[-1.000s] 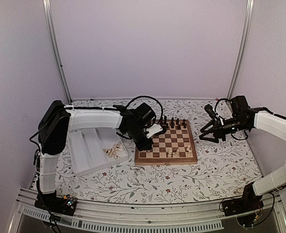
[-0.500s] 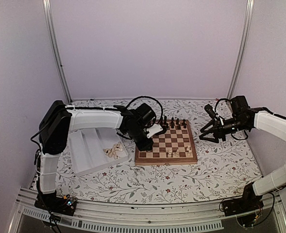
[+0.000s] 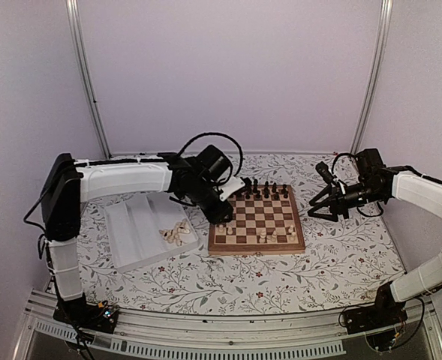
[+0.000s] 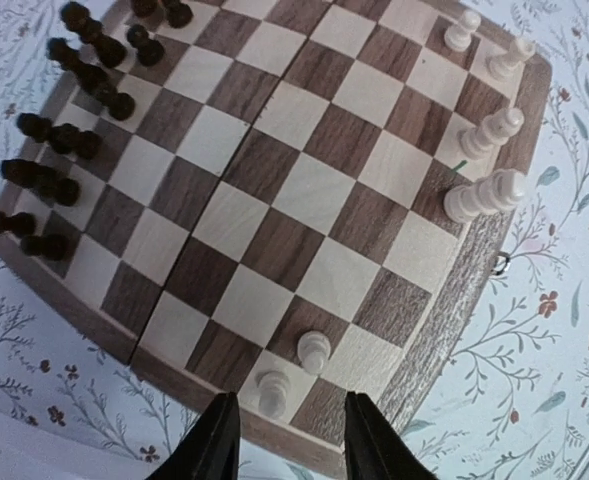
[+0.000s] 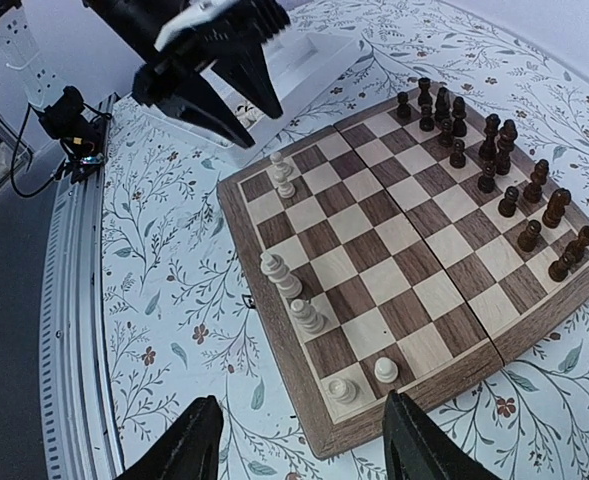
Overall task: Set up the chess pieces on the board
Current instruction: Place the chess piece on the chessboard, then pick up the chess piece from the storage box.
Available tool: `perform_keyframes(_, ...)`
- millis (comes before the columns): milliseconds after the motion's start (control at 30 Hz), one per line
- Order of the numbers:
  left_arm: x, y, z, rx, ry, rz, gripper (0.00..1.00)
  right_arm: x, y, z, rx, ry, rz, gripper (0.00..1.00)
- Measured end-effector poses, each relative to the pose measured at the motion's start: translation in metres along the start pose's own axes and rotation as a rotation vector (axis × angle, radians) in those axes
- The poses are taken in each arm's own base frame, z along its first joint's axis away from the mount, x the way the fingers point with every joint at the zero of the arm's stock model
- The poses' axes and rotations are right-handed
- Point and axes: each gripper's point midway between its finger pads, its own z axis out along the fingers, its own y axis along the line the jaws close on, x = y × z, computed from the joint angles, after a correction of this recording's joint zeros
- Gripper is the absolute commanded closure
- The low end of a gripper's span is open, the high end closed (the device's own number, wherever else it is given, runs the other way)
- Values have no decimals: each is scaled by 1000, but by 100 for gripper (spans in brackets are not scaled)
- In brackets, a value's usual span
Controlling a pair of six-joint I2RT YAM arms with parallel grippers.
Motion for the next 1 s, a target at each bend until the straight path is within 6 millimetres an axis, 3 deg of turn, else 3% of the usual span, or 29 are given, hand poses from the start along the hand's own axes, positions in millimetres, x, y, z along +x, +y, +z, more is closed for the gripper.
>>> perform_keyframes(133, -9, 24, -53, -66, -89, -83, 63, 0, 0, 0, -1, 1, 1, 43)
perform_keyframes(200, -1, 48, -76, -115, -114, -166, 65, 0, 0, 0, -2, 1, 2, 43)
perform_keyframes(267, 17, 75, -87, -165, -102, -260, 68, 0, 1, 0, -7, -1, 4, 43)
perform_keyframes(400, 71, 102, -75, -211, 16, -412, 71, 1, 1, 1, -11, 1, 10, 43)
perform_keyframes(467, 98, 101, -61, -195, 99, -456, 70, 1, 1, 1, -13, 1, 11, 43)
perform_keyframes(533, 113, 94, -49, -165, 158, -477, 70, 1, 1, 1, -14, 0, 11, 43)
perform_keyframes(1000, 155, 80, -12, -118, 347, -492, 69, 2, 2, 1, -17, 1, 14, 43)
